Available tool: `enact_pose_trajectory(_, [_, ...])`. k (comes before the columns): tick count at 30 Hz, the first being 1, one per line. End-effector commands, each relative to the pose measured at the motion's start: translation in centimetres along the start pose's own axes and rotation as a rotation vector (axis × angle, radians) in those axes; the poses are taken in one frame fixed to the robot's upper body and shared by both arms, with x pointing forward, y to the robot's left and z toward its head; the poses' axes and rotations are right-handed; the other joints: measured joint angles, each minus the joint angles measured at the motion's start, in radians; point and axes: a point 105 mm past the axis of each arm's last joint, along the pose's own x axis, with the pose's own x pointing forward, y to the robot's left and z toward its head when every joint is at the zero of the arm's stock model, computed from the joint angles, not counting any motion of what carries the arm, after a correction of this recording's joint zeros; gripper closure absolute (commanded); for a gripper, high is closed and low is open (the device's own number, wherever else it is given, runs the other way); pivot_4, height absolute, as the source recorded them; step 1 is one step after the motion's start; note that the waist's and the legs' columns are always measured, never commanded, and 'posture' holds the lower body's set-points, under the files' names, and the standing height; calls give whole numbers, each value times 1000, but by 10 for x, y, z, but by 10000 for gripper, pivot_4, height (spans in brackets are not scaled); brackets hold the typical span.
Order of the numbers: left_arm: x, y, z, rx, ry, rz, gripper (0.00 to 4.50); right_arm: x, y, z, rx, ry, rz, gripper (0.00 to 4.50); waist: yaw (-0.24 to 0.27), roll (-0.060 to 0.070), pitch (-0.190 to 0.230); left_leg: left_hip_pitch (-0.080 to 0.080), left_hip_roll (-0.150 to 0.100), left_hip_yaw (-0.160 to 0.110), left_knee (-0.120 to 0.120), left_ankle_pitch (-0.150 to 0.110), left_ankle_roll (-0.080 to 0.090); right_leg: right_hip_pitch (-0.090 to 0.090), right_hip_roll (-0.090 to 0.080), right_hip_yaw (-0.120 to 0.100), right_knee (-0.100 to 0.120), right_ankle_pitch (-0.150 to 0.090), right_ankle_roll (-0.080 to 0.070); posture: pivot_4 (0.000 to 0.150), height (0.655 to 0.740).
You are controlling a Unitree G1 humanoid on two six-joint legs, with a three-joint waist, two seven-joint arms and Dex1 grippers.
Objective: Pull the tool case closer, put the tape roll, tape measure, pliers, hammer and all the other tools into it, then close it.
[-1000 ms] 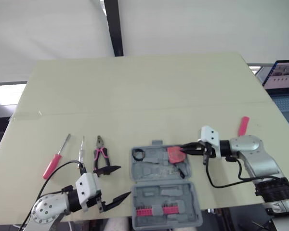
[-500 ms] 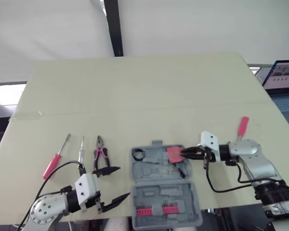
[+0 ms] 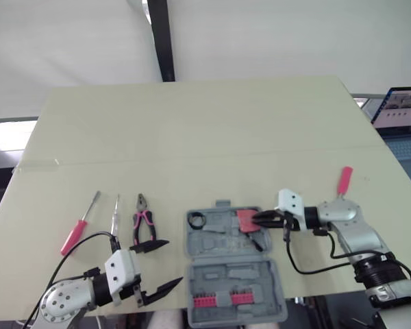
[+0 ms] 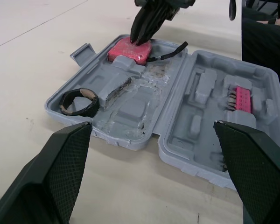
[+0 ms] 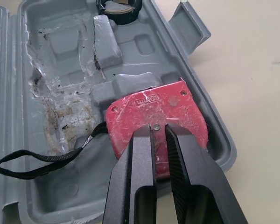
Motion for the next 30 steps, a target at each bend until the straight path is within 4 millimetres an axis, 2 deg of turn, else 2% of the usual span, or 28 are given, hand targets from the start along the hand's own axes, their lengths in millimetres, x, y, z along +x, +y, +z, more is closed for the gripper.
enact_pose_trajectory(1, [0,-1,12,42,-34,-3,0,5,7,-22,65,68,9,39831,1,0,0,1,0,-1,0,0,0,1,0,-1,0,0,0,1500,7400])
enact_pose_trajectory(9, [1,-1,14,42,-35,-2,0,4,10,-27,105,77,10,39831,2,-2,-3,2,0,-3,0,0,0,6,0,-3,-2,0,0,1500,7400])
enact_pose_trajectory(12, [2,-1,15,19,-50,9,0,1,5,-15,94,35,-32,39831,3,-2,-3,2,0,-3,0,0,0,6,0,-3,-2,0,0,1500,7400])
enact_pose_trajectory(14, [1,1,15,-6,-62,31,0,-6,0,2,106,-12,-69,39831,4,-2,-3,2,0,-3,0,0,0,6,0,-3,-3,0,0,1500,7400])
enact_pose_trajectory(18, [-3,2,10,-71,-52,68,0,-35,0,24,140,-22,-145,39831,11,1,-1,0,0,-3,0,0,0,5,0,-3,-3,0,0,1500,7400])
enact_pose_trajectory(20, [-7,4,6,-112,-32,96,0,-59,11,25,201,3,-178,39831,22,2,-1,0,0,-3,0,0,0,4,0,-3,-3,0,0,1500,7400])
enact_pose_trajectory(25, [-18,4,1,-169,-4,145,0,-92,37,18,318,54,-232,39831,31,0,0,0,0,-3,0,0,0,5,0,-3,-4,0,0,1500,7400])
enact_pose_trajectory(26, [-21,2,0,-184,0,155,0,-98,41,15,336,65,-254,34778,31,0,0,0,0,-3,0,0,0,5,0,-3,-4,0,0,1500,7400])
enact_pose_trajectory(27, [-24,0,-2,-198,4,167,0,-104,44,13,355,74,-278,32112,30,0,0,0,0,-3,0,-1,1,5,0,-3,-4,0,0,1500,7400])
enact_pose_trajectory(30, [-30,-10,-8,-227,22,177,0,-115,57,4,387,112,-298,16834,28,0,0,1,0,-2,0,-1,1,6,0,-2,-5,0,0,1500,7400])
